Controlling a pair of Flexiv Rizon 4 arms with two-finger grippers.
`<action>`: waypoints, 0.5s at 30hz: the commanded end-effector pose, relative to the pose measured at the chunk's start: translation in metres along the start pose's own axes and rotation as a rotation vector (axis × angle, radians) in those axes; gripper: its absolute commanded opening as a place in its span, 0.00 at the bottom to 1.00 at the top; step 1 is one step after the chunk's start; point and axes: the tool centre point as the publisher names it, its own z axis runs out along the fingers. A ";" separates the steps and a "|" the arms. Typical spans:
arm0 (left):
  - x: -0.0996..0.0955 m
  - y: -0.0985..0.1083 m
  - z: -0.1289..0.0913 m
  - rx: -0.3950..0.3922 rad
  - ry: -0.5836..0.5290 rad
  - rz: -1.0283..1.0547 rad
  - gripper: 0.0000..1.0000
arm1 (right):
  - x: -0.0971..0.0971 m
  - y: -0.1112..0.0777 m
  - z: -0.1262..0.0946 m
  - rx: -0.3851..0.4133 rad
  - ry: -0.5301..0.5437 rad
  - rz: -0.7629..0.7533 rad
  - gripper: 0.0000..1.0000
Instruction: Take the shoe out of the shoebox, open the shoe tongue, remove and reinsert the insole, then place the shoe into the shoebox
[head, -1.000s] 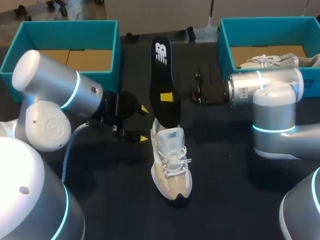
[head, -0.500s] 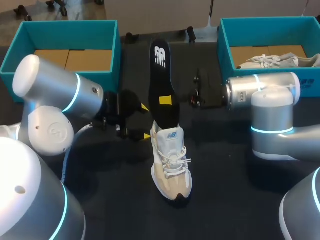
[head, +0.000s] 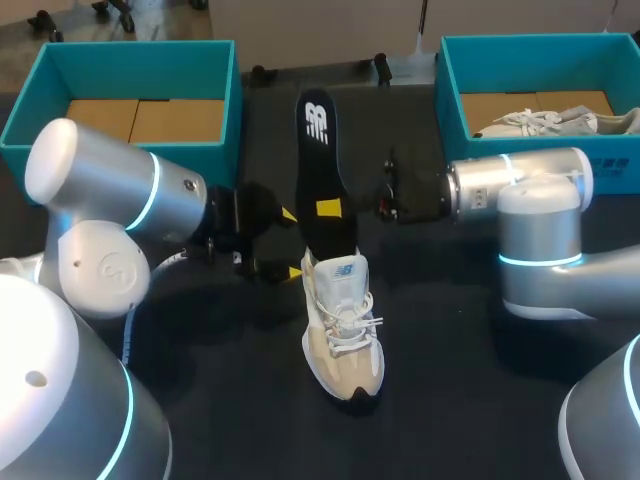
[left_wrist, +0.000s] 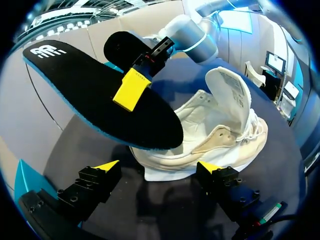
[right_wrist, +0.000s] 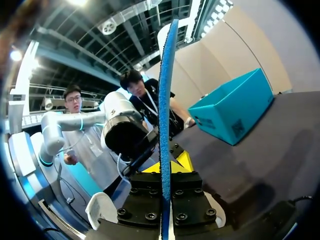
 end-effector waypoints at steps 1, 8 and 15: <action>0.003 0.000 0.001 -0.010 -0.003 0.001 1.00 | 0.000 -0.002 -0.003 0.006 -0.001 0.000 0.00; 0.003 -0.001 0.001 -0.011 -0.004 0.001 1.00 | -0.003 -0.008 -0.002 0.009 0.006 0.011 0.00; 0.003 -0.001 0.001 -0.011 -0.004 0.001 1.00 | -0.004 -0.014 0.002 0.004 0.017 0.020 0.00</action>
